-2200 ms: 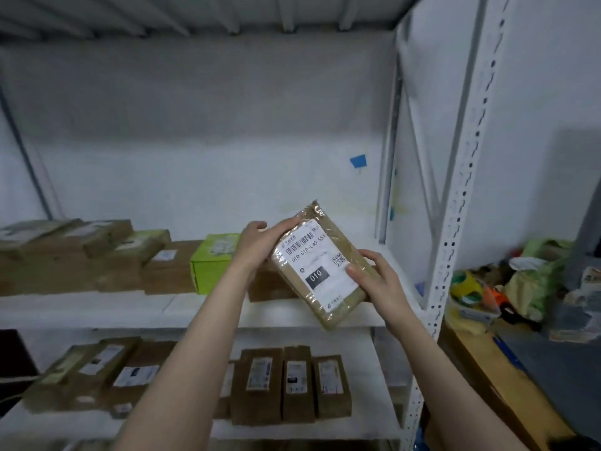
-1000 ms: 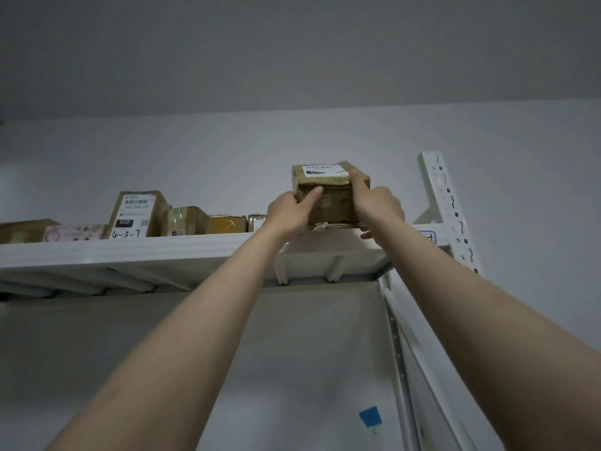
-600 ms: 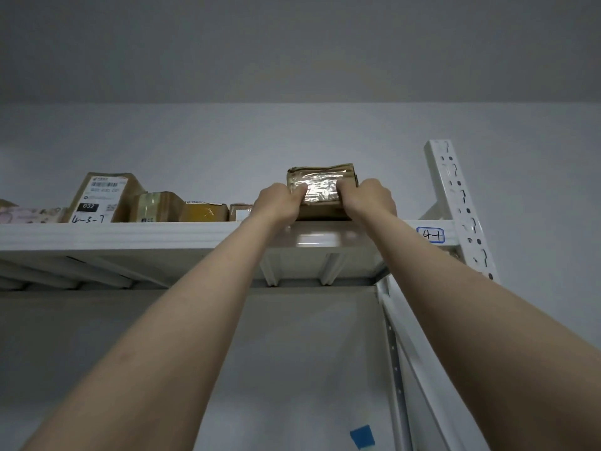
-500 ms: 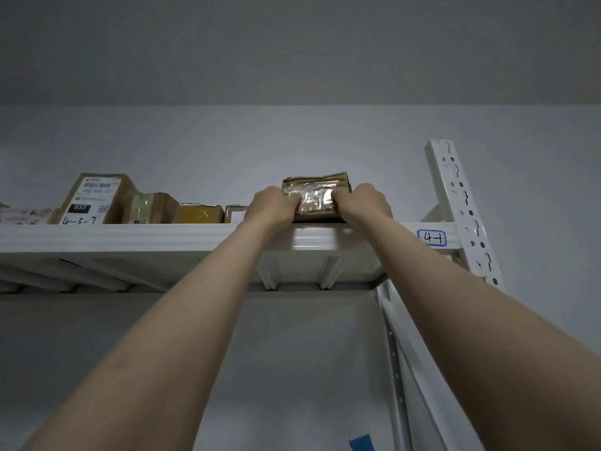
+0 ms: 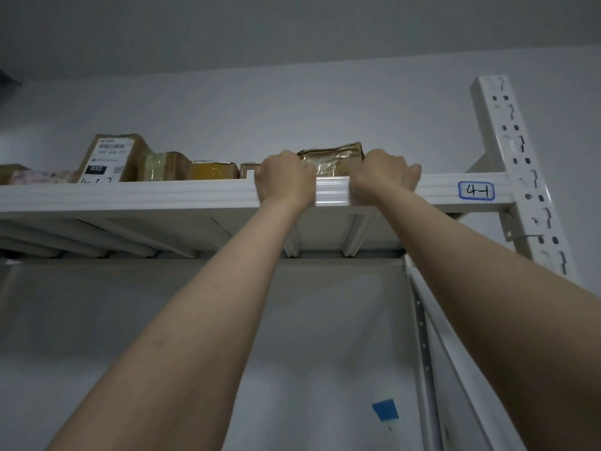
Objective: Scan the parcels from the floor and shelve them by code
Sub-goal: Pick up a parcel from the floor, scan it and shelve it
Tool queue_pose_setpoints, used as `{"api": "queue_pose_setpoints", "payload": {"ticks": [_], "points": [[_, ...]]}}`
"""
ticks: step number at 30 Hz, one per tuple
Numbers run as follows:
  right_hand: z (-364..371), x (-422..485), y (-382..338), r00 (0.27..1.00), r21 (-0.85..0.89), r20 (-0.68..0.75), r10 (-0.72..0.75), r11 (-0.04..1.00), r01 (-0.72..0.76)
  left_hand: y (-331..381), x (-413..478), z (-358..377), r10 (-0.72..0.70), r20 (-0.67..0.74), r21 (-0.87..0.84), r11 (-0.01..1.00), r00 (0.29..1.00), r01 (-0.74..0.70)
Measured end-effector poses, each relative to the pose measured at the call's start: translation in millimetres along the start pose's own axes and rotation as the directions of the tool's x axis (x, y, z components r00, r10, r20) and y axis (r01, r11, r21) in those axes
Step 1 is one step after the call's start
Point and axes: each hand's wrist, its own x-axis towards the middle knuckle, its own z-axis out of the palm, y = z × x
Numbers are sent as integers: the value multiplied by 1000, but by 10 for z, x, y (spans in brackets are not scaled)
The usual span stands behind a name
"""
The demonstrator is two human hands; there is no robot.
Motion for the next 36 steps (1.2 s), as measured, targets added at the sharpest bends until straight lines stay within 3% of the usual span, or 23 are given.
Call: {"api": "queue_pose_setpoints", "payload": {"ticks": [6, 9, 12, 16, 19, 23, 26, 30, 36], "points": [[90, -407, -98, 959, 166, -281, 20, 986, 28, -156, -353, 14, 262, -57, 38, 965, 963, -261], [226, -840, -222, 945, 286, -326, -5, 953, 104, -331, -689, 64, 388, -136, 14, 921, 912, -390], [426, -1415, -241, 936, 410, -347, 55, 907, 99, -561, -1195, 66, 413, -39, -50, 909, 910, -414], [801, -2499, -4, 951, 538, -208, 230, 839, -85, -1054, -2178, 61, 415, 103, -176, 902, 904, -394], [1069, -3568, 346, 938, 488, -20, 347, 822, -294, -1432, -3147, -23, 385, 338, -290, 911, 859, -295], [1161, -5170, 941, 846, 290, 188, 499, 795, -533, -1814, -4623, -197, 332, 612, -371, 922, 718, -110], [999, -6298, 1357, 730, 126, 311, 608, 735, -666, -1931, -5773, -416, 338, 754, -402, 916, 563, -11], [685, -7529, 1818, 509, -115, 386, 770, 587, -801, -2066, -7034, -806, 265, 933, -292, 953, 245, 81], [443, -9008, 2373, 160, -398, 473, 866, 372, -838, -2414, -8532, -1229, 121, 990, -118, 992, -71, 43]]}}
